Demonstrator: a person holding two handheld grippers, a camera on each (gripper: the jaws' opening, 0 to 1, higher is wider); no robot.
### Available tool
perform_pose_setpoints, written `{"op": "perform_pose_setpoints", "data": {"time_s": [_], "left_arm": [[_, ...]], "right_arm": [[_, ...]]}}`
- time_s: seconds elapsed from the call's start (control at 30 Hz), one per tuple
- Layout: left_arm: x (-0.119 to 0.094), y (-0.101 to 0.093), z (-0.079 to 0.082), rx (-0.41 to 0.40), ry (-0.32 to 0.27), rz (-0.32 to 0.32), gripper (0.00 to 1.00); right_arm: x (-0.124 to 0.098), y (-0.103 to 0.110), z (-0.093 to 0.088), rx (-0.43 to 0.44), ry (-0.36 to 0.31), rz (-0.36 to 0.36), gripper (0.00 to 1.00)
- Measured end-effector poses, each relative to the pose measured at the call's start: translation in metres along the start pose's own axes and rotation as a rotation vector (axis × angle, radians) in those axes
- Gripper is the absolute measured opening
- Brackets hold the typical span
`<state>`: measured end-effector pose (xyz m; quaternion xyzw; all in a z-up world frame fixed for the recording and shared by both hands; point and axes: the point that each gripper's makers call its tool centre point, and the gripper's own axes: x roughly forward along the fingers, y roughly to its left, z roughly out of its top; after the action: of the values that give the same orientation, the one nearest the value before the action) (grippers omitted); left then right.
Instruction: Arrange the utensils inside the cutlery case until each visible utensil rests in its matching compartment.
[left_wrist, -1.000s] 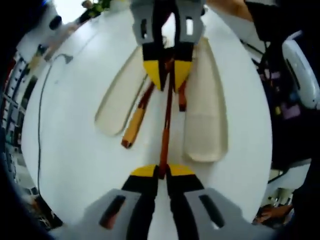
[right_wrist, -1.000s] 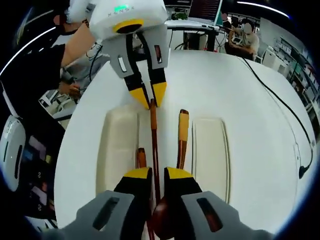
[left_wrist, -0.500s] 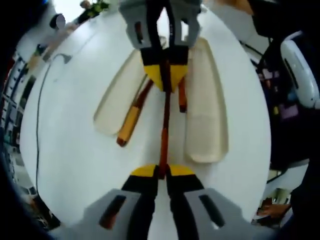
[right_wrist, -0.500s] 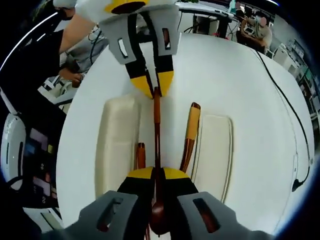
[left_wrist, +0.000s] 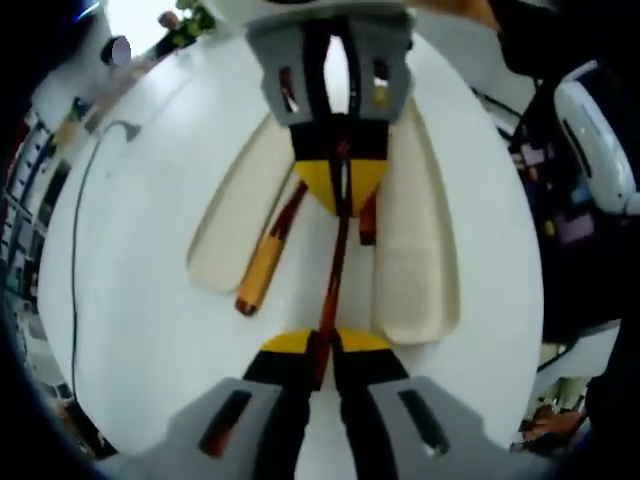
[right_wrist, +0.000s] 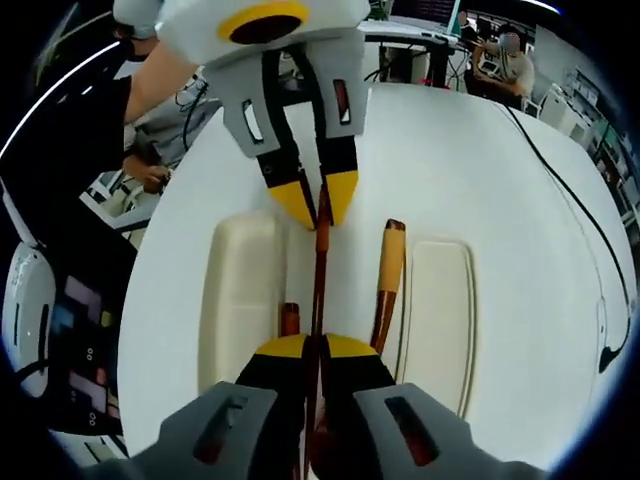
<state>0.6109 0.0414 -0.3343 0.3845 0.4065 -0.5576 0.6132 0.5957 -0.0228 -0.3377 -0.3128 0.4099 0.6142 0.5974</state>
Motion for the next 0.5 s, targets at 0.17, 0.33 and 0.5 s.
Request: {"op": "perform_pose_setpoints", "data": {"time_s": [0.17,0.33,0.5], "left_arm": [[-0.001,-0.001,0.0,0.057,-0.02,0.007,0.07],[0.0,-0.005,0.006,0.04,-0.069,-0.023,0.06],[0.002,-0.013,0.015,0.066,-0.07,-0.036,0.06]], "right_arm": [[-0.001,0.0,-0.002,0.044,-0.004,-0.014,0.02],[-0.005,0.004,-0.008,0.057,-0.008,-0.026,0.02],[-0.015,0.01,-0.014,0.085,-0.003,-0.027,0.02]]}}
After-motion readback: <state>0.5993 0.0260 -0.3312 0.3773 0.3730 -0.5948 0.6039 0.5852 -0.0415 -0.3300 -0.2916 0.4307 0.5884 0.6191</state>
